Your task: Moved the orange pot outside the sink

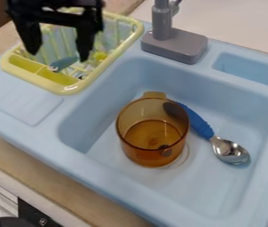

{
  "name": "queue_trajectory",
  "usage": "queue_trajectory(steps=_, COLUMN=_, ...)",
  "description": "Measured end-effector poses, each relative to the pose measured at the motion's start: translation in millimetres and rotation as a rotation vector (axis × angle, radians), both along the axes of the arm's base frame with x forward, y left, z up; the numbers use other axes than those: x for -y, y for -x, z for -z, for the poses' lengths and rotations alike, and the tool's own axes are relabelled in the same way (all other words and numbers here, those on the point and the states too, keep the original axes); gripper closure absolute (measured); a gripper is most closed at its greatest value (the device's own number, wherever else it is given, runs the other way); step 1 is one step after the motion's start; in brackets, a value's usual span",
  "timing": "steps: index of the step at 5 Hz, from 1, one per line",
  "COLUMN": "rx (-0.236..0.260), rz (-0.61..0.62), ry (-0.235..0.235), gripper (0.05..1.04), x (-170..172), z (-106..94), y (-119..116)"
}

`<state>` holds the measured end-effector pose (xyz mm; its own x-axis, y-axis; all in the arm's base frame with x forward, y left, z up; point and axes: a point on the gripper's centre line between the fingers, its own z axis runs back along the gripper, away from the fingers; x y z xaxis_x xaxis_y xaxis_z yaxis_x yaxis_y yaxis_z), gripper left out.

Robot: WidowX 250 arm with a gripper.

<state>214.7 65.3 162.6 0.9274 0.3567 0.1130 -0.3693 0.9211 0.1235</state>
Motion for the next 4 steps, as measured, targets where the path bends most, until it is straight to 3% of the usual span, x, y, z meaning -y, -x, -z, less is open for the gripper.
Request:
queue_trajectory(steps=2, rx=-0.066, rz=0.034, ry=0.061, gripper=0.086, x=30.8, z=22.4, y=26.8)
queue_trajectory(steps=3, rx=-0.077, rz=0.032, ry=0.095, gripper=0.086, x=43.3, z=32.8, y=30.8)
queue_trajectory(steps=4, rx=-0.048, rz=0.031, ry=0.119, gripper=0.086, x=51.3, z=41.4, y=28.8)
